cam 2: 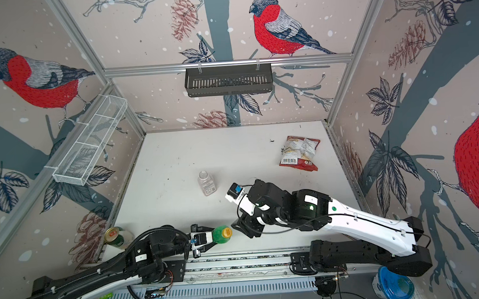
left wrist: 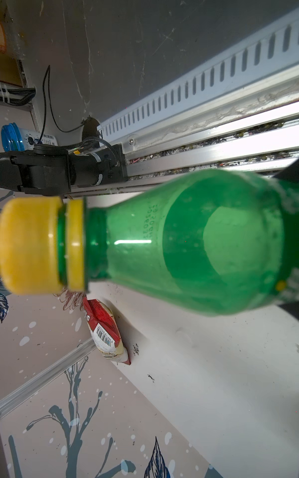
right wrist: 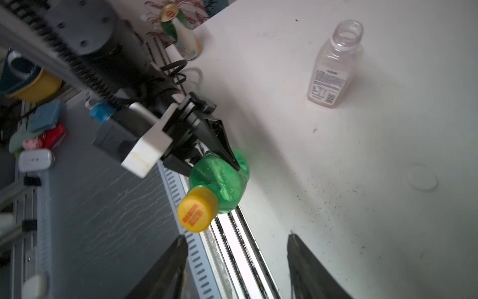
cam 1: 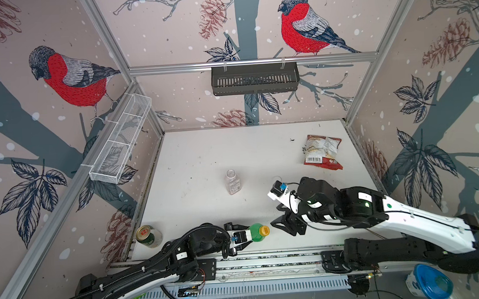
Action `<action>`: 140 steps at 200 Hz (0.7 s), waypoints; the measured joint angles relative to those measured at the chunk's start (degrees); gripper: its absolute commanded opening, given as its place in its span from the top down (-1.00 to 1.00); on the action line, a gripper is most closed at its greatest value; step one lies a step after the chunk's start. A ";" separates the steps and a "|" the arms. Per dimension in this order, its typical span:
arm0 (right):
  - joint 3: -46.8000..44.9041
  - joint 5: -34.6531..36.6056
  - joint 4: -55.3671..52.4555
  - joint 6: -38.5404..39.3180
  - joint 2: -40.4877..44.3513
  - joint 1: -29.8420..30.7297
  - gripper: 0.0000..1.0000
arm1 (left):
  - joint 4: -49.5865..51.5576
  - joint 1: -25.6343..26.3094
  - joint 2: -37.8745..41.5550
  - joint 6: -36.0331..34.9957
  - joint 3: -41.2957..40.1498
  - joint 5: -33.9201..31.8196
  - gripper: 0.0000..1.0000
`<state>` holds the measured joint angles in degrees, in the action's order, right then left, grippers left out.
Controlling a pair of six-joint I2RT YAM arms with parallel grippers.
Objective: Screw on the bottle caps
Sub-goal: Screw the bottle cap onto the plastic bottle.
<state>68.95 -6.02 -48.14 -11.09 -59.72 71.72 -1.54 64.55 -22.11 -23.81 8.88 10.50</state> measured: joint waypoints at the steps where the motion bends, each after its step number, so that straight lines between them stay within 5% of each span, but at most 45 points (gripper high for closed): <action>1: 0.04 0.00 -0.07 0.33 0.02 0.07 -0.25 | -0.02 0.00 0.00 0.00 0.00 0.02 0.86; 63: 5.40 3.28 -7.61 27.63 -7.85 5.64 -0.12 | -0.04 0.04 -0.52 0.00 0.00 0.81 0.86; 140: 5.03 8.85 -5.77 36.92 -11.72 9.20 0.14 | -0.15 0.35 -0.90 0.00 0.00 1.29 0.87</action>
<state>73.97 2.83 -53.91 25.82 -71.44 80.93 -1.69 64.90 -23.00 -23.81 8.88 11.79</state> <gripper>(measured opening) 0.458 0.388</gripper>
